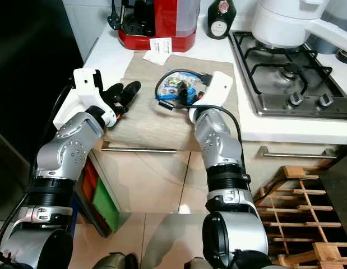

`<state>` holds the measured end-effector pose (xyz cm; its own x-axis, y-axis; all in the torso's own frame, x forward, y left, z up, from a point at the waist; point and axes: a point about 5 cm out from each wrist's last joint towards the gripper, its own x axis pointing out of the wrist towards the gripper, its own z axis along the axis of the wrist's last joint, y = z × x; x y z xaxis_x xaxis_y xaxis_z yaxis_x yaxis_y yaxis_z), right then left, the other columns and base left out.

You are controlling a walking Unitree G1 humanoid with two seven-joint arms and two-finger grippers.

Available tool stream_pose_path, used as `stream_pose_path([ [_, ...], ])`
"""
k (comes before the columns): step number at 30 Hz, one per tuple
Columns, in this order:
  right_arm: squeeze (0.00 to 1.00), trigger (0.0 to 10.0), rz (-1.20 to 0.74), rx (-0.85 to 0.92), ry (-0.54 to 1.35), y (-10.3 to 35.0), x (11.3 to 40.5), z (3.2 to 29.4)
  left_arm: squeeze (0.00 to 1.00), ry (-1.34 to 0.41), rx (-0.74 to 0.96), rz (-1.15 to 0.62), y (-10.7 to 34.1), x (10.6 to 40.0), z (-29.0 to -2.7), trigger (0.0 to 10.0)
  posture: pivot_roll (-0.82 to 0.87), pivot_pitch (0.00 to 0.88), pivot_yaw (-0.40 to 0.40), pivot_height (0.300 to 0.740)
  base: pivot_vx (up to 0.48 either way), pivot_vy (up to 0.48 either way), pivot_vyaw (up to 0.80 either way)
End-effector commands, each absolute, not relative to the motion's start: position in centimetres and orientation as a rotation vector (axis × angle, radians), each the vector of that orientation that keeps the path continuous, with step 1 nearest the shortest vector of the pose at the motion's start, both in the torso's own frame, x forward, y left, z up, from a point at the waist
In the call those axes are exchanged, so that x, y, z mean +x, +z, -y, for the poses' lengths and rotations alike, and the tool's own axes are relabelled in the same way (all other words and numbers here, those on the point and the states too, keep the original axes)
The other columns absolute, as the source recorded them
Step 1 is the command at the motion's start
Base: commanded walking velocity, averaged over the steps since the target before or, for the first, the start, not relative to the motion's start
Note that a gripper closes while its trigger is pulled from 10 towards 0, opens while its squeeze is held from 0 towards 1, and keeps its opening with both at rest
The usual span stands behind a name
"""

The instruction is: Restocking fridge

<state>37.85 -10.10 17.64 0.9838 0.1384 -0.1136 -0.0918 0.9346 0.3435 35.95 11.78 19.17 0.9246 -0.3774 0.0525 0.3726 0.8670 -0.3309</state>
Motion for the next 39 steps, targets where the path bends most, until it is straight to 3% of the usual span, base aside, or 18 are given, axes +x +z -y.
stream_pose_path([
  [1,0.0,10.0,-0.125,0.294,0.14,17.8,37.7,9.8,0.0,-0.382,-0.352,-0.019,19.1,35.8,-11.9,10.0,-0.07,0.079,0.003,0.74,0.0,0.0,0.0],
  [14,0.0,10.0,-0.189,0.194,0.222,16.9,37.1,8.4,0.0,-0.38,-0.367,-0.024,19.0,35.9,-11.7,10.0,-0.08,0.078,-0.002,0.74,0.0,0.0,0.0],
  [18,0.0,10.0,-0.271,0.236,0.239,15.6,36.9,8.2,0.0,-0.38,-0.374,-0.027,19.0,35.9,-11.7,10.0,-0.08,0.077,-0.002,0.74,0.0,0.0,0.0],
  [19,0.0,2.4,-0.294,0.271,0.24,15.3,36.9,8.2,0.0,-0.38,-0.375,-0.028,19.0,35.9,-11.7,10.0,-0.08,0.076,-0.002,0.74,0.0,0.0,0.0],
  [20,0.0,0.0,-0.323,0.325,0.25,14.9,36.8,8.1,0.0,-0.38,-0.378,-0.028,19.0,36.0,-11.7,10.0,-0.08,0.076,-0.002,0.74,0.0,0.0,0.0],
  [29,0.01,0.0,-0.399,0.53,0.307,14.3,36.5,7.9,0.0,-0.384,-0.389,-0.036,18.9,36.0,-11.5,10.0,-0.08,0.076,-0.002,0.74,0.0,0.0,0.0],
  [31,0.06,0.0,-0.388,0.572,0.325,14.7,36.4,7.8,0.0,-0.384,-0.393,-0.039,18.9,36.1,-11.5,10.0,-0.09,0.08,0.002,0.74,0.0,0.0,0.0],
  [32,0.38,0.0,-0.383,0.6,0.331,14.9,36.5,7.7,0.0,-0.385,-0.395,-0.04,18.9,36.1,-11.4,10.0,-0.09,0.08,0.002,0.74,0.0,0.0,0.0],
  [39,0.39,0.0,-0.366,0.636,0.356,15.4,36.5,7.5,0.0,-0.389,-0.397,-0.043,18.8,36.1,-11.2,10.0,-0.09,0.08,0.002,0.74,0.0,0.0,0.0],
])
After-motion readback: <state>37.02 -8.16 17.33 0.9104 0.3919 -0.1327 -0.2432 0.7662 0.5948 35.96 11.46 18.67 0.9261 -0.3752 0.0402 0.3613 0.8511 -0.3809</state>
